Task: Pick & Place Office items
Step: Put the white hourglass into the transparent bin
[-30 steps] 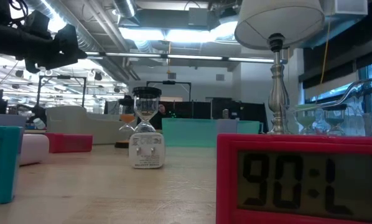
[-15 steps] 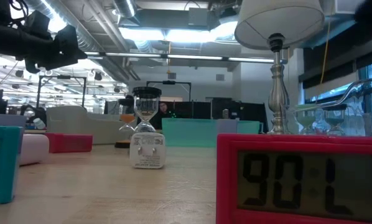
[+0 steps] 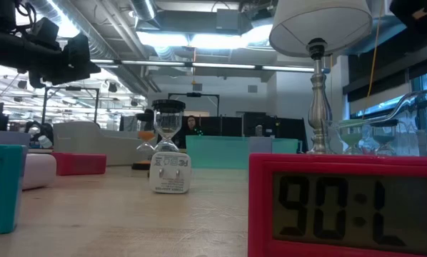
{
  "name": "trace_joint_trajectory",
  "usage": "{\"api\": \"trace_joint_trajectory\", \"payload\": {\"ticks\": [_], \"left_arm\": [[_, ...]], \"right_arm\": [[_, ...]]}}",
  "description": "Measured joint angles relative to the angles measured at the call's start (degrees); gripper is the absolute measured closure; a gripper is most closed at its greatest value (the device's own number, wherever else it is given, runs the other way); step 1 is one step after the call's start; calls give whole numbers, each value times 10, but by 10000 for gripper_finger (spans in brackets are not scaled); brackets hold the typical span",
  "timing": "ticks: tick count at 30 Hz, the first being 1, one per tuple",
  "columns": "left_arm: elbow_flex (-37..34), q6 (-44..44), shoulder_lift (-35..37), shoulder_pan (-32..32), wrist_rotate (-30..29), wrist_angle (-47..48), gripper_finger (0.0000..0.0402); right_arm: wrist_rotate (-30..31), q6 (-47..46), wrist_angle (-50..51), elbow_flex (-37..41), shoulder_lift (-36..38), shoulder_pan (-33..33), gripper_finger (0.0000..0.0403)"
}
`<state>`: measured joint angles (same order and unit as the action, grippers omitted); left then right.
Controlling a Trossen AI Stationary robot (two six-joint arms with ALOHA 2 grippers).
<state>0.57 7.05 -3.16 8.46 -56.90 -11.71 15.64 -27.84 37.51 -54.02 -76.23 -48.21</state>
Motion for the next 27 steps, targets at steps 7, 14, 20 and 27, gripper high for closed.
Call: {"api": "trace_joint_trajectory", "payload": {"ticks": [7,14,20,27], "left_arm": [[0,43,0,0,0,39,212],[0,44,0,0,15,45,210],[0,44,0,0,26,44,212],[0,43,0,0,26,43,212]], "right_arm": [[0,0,20,0,0,0,124],[5,-1,29,21,0,0,124],[24,-2,28,29,0,0,124],[30,-28,30,29,0,0,124]]}}
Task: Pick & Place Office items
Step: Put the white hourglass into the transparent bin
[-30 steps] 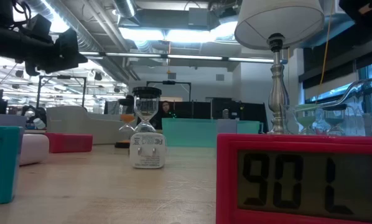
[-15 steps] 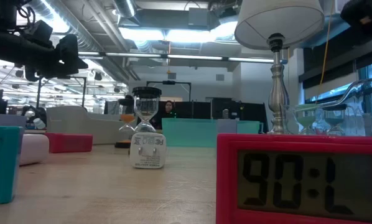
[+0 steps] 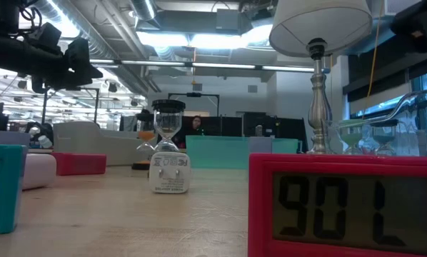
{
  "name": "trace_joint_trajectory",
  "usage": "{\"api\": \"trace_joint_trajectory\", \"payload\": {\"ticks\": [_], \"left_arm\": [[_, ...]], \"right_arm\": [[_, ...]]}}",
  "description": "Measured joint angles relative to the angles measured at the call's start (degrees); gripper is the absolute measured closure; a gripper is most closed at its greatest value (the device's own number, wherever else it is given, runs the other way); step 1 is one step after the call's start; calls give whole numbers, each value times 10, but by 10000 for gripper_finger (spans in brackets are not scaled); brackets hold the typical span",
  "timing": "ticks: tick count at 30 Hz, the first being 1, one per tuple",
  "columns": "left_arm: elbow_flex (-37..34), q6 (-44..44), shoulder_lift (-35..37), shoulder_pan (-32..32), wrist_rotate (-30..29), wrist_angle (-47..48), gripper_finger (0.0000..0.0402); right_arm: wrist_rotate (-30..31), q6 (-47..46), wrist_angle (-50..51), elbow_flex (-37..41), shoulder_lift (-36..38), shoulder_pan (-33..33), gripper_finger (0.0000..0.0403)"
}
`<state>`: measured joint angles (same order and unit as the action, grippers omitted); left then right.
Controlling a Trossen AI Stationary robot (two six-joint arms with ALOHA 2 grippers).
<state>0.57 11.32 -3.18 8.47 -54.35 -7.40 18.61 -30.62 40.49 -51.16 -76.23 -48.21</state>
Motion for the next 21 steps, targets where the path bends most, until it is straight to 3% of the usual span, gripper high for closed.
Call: {"api": "trace_joint_trajectory", "payload": {"ticks": [9,21], "left_arm": [[0,0,0,0,0,0,211],[0,0,0,0,0,0,211]], "right_arm": [[0,-77,33,0,0,0,124],[-2,-101,33,0,0,-1,124]]}}
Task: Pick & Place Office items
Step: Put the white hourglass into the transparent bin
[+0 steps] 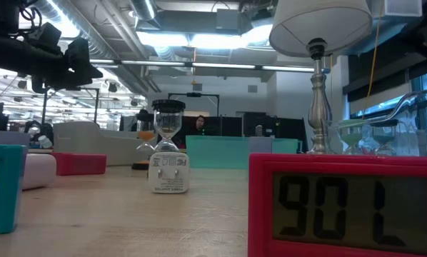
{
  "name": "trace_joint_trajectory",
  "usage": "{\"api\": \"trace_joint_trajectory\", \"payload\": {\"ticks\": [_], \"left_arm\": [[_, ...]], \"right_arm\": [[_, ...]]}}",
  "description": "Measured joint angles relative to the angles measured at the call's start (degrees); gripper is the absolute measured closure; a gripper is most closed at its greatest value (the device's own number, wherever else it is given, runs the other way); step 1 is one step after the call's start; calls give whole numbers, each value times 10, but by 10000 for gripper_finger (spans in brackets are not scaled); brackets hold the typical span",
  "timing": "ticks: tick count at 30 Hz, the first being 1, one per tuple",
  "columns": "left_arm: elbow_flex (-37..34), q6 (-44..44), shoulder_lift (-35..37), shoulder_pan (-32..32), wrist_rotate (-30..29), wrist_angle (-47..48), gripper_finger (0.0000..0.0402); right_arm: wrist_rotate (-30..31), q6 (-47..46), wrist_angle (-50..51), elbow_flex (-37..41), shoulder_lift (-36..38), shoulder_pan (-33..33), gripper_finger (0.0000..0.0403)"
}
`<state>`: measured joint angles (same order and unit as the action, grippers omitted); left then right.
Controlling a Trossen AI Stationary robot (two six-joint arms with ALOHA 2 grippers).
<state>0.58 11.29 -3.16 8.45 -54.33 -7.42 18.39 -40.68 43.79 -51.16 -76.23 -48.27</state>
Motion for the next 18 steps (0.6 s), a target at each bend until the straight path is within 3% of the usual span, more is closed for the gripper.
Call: {"api": "trace_joint_trajectory", "payload": {"ticks": [18], "left_arm": [[0,0,0,0,0,0,210]], "right_arm": [[24,-52,-3,-3,-30,-25,124]]}}
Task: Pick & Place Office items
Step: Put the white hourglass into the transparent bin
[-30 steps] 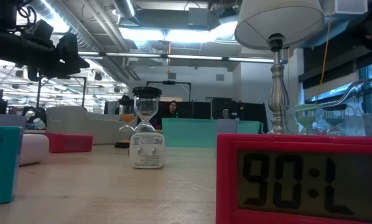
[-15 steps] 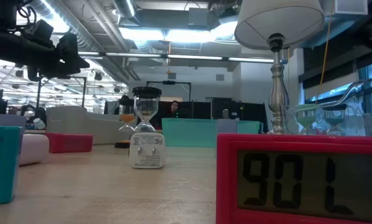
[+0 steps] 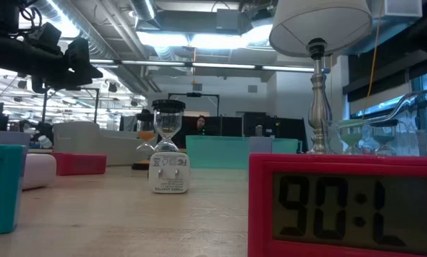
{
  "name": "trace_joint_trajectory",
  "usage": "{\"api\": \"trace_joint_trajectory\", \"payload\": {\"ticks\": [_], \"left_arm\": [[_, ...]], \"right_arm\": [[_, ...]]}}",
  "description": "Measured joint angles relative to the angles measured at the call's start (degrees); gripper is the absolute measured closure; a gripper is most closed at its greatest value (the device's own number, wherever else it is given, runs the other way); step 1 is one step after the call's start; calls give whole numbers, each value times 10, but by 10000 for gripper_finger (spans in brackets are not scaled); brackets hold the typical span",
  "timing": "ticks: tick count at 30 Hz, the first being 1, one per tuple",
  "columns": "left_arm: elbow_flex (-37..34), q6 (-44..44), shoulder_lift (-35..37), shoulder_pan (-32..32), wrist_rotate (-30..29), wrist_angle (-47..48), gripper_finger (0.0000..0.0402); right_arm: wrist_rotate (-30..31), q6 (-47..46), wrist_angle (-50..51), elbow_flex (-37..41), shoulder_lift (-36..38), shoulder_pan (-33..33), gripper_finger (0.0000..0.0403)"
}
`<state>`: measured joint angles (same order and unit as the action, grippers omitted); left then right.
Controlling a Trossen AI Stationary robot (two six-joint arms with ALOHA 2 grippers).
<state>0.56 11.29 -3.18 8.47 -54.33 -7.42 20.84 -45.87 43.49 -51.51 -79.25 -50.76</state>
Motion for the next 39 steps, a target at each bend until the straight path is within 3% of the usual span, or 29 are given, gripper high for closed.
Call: {"api": "trace_joint_trajectory", "payload": {"ticks": [17,26,33,39], "left_arm": [[0,0,0,0,0,0,212],[0,0,0,0,0,0,212],[0,0,0,0,0,0,210],[0,0,0,0,0,0,212]], "right_arm": [[-14,-4,-1,4,-9,0,124],[59,-62,-39,4,-9,1,124],[187,-110,-109,3,-9,9,124],[162,-107,-169,3,-9,50,124]]}}
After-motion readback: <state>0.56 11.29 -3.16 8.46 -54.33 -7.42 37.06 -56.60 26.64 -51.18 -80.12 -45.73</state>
